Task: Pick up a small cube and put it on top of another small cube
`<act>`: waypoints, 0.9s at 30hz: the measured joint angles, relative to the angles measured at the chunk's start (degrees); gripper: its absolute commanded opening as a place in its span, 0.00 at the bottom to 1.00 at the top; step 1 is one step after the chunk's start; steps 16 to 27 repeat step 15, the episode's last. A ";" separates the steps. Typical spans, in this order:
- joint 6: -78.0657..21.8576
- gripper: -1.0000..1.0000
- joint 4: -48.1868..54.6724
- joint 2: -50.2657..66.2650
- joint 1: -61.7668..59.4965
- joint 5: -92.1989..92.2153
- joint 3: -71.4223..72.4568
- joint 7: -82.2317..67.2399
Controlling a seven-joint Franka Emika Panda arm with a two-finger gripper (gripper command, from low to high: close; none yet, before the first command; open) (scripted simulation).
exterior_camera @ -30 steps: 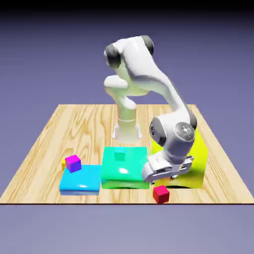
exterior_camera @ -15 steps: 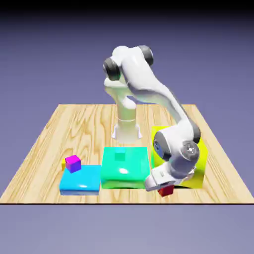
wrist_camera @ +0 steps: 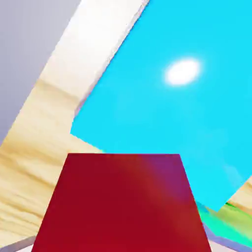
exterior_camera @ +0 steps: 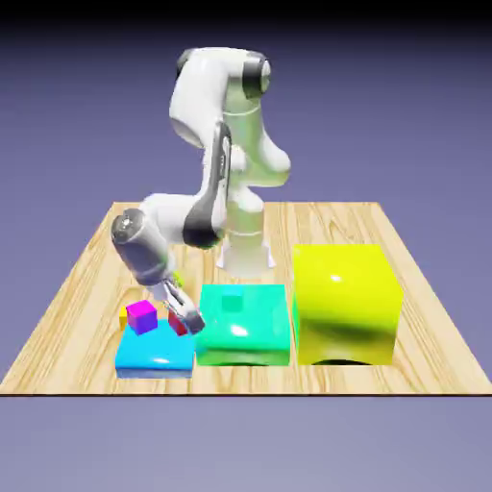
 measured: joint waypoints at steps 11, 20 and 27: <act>11.09 0.00 -12.08 -4.16 -3.20 20.69 -10.77 5.61; 9.82 1.00 -11.70 -5.30 -3.29 19.27 -11.26 6.61; 9.82 1.00 -11.70 -5.30 -3.29 19.27 -11.26 6.61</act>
